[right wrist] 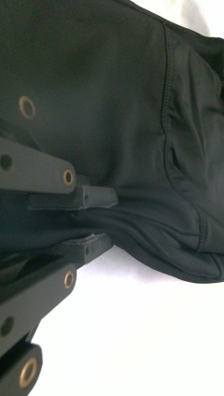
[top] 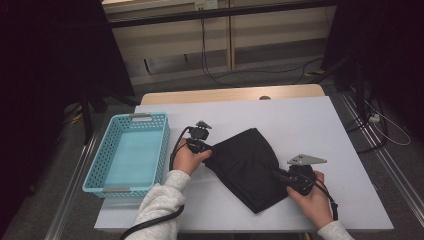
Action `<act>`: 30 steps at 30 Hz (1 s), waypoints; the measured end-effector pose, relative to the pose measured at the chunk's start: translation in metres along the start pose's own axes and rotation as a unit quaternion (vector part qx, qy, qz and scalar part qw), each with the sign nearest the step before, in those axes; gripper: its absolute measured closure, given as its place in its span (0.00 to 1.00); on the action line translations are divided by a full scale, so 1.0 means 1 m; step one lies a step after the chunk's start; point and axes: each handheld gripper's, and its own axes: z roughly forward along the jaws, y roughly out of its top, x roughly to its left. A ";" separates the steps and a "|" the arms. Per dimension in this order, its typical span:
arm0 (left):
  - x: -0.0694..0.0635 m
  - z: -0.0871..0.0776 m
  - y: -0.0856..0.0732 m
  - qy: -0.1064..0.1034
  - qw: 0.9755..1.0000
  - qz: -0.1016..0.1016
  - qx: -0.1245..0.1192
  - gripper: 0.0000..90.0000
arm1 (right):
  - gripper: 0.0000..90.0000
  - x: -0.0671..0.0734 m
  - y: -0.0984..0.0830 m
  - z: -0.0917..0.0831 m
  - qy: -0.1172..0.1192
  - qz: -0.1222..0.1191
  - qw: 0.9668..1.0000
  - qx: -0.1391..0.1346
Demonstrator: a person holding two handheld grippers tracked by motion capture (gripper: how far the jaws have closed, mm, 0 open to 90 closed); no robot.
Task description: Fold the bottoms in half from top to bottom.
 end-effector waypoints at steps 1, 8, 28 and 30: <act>0.000 0.000 0.001 -0.007 1.000 -0.007 0.009 0.62 | 0.89 0.000 0.000 0.000 0.000 0.003 1.000 0.000; -0.005 -0.002 0.011 -0.021 0.998 -0.007 0.061 0.90 | 0.90 0.001 0.002 0.000 -0.003 -0.001 1.000 0.004; 0.005 -0.067 0.050 -0.003 0.990 0.009 0.144 0.92 | 0.91 0.029 0.020 -0.005 0.003 -0.032 0.999 -0.030; 0.010 -0.072 0.050 -0.002 0.989 0.006 0.150 0.92 | 0.91 0.031 0.022 -0.004 0.007 -0.027 0.999 -0.038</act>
